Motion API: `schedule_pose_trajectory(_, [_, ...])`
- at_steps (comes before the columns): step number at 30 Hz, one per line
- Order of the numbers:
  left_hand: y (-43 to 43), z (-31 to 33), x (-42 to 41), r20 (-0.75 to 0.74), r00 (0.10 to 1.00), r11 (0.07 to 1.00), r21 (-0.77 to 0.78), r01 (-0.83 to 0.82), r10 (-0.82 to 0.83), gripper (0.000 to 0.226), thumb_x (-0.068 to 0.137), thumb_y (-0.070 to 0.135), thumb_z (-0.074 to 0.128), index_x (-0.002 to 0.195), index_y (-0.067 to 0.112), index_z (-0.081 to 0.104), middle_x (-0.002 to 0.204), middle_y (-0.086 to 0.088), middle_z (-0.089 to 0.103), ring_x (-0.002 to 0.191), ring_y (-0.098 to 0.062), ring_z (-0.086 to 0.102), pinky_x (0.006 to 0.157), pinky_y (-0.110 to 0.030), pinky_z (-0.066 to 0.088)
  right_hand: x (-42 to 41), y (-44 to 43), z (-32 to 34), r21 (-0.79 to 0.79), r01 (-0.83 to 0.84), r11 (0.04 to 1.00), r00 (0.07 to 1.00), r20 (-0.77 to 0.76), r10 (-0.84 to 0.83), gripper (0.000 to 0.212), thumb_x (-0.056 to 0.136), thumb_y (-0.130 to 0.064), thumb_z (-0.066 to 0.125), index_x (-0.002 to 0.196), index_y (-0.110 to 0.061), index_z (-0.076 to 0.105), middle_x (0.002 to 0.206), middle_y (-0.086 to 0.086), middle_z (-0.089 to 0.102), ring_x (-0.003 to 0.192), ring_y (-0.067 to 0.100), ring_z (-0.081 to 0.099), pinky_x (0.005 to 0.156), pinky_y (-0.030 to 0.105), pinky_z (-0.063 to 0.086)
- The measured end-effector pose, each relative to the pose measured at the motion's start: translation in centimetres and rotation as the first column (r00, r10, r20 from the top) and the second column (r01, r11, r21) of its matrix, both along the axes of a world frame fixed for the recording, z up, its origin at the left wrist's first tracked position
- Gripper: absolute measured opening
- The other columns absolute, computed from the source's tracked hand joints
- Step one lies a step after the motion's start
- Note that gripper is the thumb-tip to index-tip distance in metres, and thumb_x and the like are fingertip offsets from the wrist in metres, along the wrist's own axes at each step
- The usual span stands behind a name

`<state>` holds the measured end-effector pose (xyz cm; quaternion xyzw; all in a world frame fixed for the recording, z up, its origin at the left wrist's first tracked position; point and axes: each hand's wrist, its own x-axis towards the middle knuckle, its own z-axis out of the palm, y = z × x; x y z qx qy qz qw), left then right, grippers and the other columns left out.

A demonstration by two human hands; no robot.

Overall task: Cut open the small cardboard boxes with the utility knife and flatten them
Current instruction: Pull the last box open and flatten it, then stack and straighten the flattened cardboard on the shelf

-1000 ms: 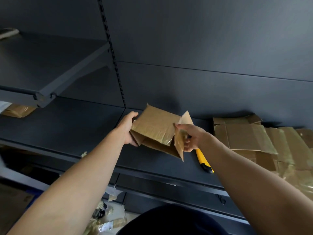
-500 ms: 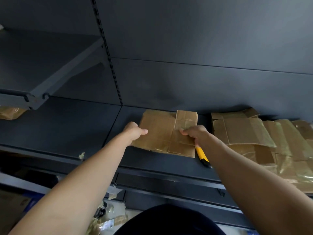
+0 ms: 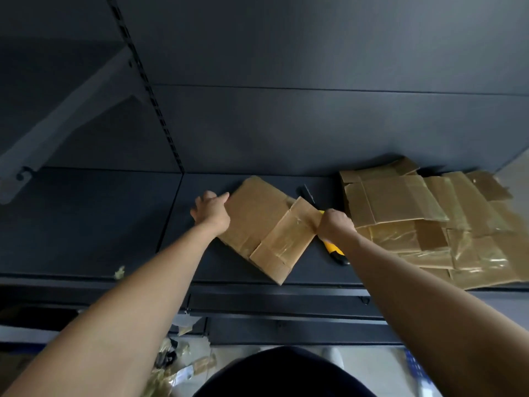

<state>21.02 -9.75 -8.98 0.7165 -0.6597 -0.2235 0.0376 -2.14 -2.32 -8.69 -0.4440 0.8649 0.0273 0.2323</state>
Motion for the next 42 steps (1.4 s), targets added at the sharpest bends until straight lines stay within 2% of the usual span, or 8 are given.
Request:
schedule_pose_trajectory(3, [1.1,0.2,-1.6,0.177,0.984,0.998,-0.060,-0.006,0.017,0.058,0.088,0.047,0.059,0.134,0.016,0.044,0.139,-0.011,0.030,0.126,-0.032,0.027,0.098,-0.046,0.031,0.0,0.3,-0.4,0.057,-0.008,0.998,1.000,-0.009,0.009,0.047,0.082,-0.004,0.063,0.127,-0.005,0.048,0.121,0.013,0.057,0.112,0.031,0.056,0.082,0.035,0.048])
schedule_pose_trajectory(7, [2.4,-0.1,-3.3,0.200,0.978,0.977,0.212,0.015,-0.058,0.104,0.070,0.073,0.060,0.147,0.018,0.017,0.148,-0.014,0.013,0.133,-0.038,0.019,0.099,-0.051,0.034,0.3,0.0,0.0,0.044,-0.020,0.999,0.999,-0.036,0.022,0.042,0.081,-0.003,0.064,0.121,-0.008,0.052,0.109,0.009,0.059,0.104,0.028,0.060,0.070,0.030,0.045])
schedule_pose_trajectory(12, [1.9,-1.4,-2.2,0.033,0.980,0.936,0.304,0.179,-0.198,0.104,0.081,0.047,0.069,0.151,0.022,-0.003,0.152,-0.016,-0.003,0.140,-0.038,0.004,0.112,-0.044,0.024,0.2,-1.1,1.4,0.004,0.025,1.000,1.000,-0.009,-0.025,0.031,0.080,-0.011,0.066,0.109,-0.011,0.055,0.079,0.001,0.048,0.087,0.024,0.058,0.065,0.029,0.047])
schedule_pose_trajectory(18, [1.0,-2.2,-1.2,-0.093,0.962,0.926,0.259,0.274,-0.259,0.095,0.080,0.010,0.074,0.150,0.034,0.015,0.157,-0.003,-0.006,0.144,-0.025,0.010,0.113,-0.037,0.028,-0.2,-1.5,2.8,0.009,-0.050,0.999,0.980,-0.192,0.051,0.038,0.083,-0.013,0.061,0.120,-0.008,0.055,0.112,0.012,0.060,0.108,0.031,0.057,0.068,0.031,0.044])
schedule_pose_trajectory(22, [0.8,-2.5,-1.0,-0.292,0.897,0.901,0.182,0.393,-0.333,0.097,0.076,-0.003,0.073,0.149,0.034,0.021,0.158,0.005,-0.004,0.144,-0.019,0.013,0.112,-0.030,0.026,-0.1,-2.7,4.3,-0.074,-0.110,0.991,0.971,-0.220,0.091,0.037,0.084,-0.016,0.061,0.120,-0.006,0.056,0.112,0.014,0.059,0.107,0.033,0.055,0.066,0.031,0.042])
schedule_pose_trajectory(26, [1.0,-1.9,-0.5,-0.402,0.870,0.954,-0.032,0.299,-0.286,0.094,0.078,0.002,0.072,0.150,0.028,0.018,0.156,0.008,0.005,0.140,-0.015,0.021,0.104,-0.024,0.025,2.7,-3.6,5.1,-0.097,-0.188,0.977,0.982,-0.031,0.186,0.023,0.077,-0.016,0.064,0.096,-0.010,0.054,0.076,0.003,0.051,0.077,0.025,0.056,0.057,0.026,0.041])
schedule_pose_trajectory(31, [0.6,0.1,1.9,-0.344,0.935,0.938,-0.344,-0.039,-0.087,0.035,0.091,0.001,0.054,0.124,0.011,0.054,0.130,-0.008,0.045,0.123,-0.022,0.042,0.091,-0.021,0.033,9.5,-4.8,3.1,-0.143,-0.316,0.938,0.926,0.167,0.338,0.026,0.075,-0.022,0.070,0.085,-0.015,0.047,0.079,-0.001,0.051,0.066,0.015,0.053,0.051,0.022,0.040])
schedule_pose_trajectory(42, [3.2,2.5,6.5,-0.411,0.910,0.946,-0.313,-0.087,-0.053,0.030,0.091,-0.002,0.047,0.092,0.022,0.065,0.100,0.008,0.062,0.088,-0.005,0.055,0.063,0.000,0.036,19.7,-5.2,-2.4,-0.200,-0.402,0.894,0.818,0.361,0.449,0.027,0.085,-0.022,0.066,0.105,-0.006,0.057,0.108,0.010,0.062,0.099,0.026,0.062,0.069,0.028,0.045])
